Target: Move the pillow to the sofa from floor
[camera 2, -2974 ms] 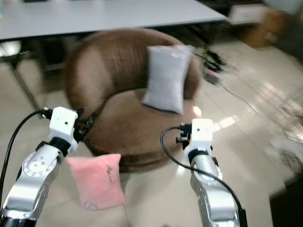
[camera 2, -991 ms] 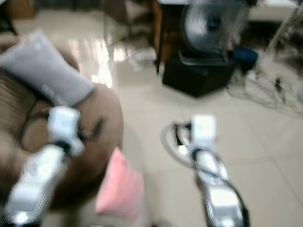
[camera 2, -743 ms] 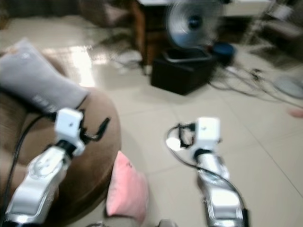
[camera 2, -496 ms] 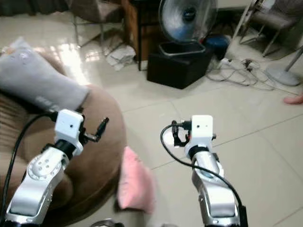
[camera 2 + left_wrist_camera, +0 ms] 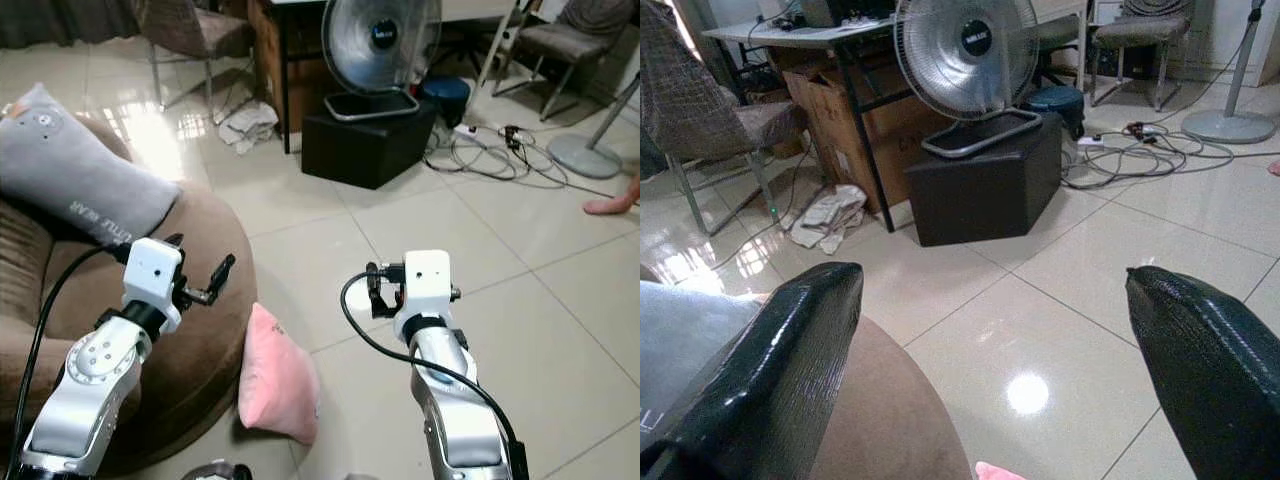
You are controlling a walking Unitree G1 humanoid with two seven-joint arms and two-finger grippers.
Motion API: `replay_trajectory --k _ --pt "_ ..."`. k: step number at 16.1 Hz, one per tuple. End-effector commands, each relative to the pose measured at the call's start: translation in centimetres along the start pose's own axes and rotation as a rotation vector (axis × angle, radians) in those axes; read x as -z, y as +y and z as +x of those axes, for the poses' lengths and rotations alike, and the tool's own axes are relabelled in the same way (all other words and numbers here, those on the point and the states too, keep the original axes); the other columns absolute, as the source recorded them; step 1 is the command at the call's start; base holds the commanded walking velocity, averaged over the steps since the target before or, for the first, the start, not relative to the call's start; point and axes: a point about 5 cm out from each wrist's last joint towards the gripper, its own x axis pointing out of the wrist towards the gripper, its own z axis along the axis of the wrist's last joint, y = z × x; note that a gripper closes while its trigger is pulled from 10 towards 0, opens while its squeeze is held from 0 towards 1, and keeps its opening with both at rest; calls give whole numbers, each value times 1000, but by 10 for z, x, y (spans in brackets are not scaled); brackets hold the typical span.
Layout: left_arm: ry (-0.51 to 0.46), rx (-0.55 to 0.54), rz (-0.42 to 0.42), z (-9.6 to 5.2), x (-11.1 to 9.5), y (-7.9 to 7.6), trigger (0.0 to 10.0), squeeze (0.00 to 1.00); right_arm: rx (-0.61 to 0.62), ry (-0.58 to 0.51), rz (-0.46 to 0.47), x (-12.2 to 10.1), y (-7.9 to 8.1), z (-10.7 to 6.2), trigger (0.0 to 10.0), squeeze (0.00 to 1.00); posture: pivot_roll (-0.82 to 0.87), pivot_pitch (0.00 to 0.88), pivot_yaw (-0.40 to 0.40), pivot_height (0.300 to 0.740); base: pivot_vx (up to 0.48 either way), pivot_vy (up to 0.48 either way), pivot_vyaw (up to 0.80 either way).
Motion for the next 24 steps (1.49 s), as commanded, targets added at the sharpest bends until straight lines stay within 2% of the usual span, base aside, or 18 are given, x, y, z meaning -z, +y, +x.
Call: replay_trajectory --k 1,11,14,21,24 --pt "-14 0 14 3 -3 1 10000 0 -2 -10 -10 -2 0 0 10000 0 -47 29 -1 700 0 0 0" --pt "-38 18 28 7 -5 -1 10000 0 -4 3 -15 4 2 -4 10000 0 -47 40 4 580 0 0 0" --pt "-45 34 24 8 -5 -2 10000 0 -7 6 -29 4 2 -4 10000 0 -47 49 6 570 97 0 0" --pt "-36 41 26 9 -4 -2 10000 0 2 20 -14 8 2 -4 10000 0 -46 61 8 570 383 0 0" --pt "-34 43 24 10 -3 -1 10000 0 4 23 -13 9 1 -4 10000 0 -44 61 8 570 396 0 -544"
